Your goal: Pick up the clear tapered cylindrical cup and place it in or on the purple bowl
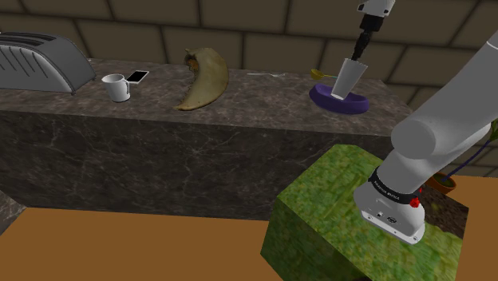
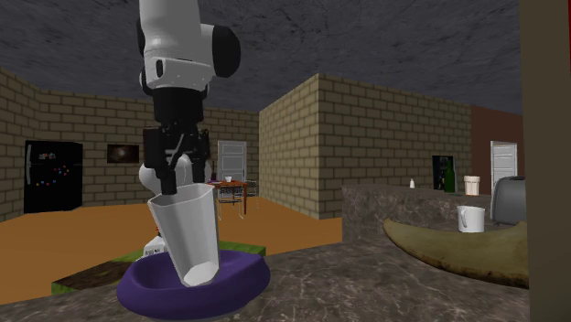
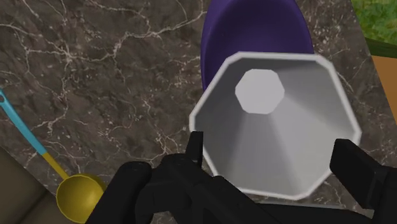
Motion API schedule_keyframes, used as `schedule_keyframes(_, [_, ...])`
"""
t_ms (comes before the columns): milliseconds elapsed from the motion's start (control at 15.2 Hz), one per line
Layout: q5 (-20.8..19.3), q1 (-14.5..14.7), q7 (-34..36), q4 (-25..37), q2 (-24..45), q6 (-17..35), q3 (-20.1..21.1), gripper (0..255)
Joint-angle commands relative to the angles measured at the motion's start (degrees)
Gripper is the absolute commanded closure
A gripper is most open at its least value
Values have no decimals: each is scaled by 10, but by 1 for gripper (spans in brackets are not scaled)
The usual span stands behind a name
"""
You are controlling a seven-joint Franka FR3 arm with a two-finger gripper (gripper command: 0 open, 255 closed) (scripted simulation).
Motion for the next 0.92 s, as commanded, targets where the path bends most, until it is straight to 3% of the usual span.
schedule_keyframes(0, [0,0,0,0,0,0,0,0])
schedule_keyframes(330, [0,-2,0,75,2,-73,-2,0])
schedule_keyframes(858, [0,-2,0,75,2,-73,-2,0])
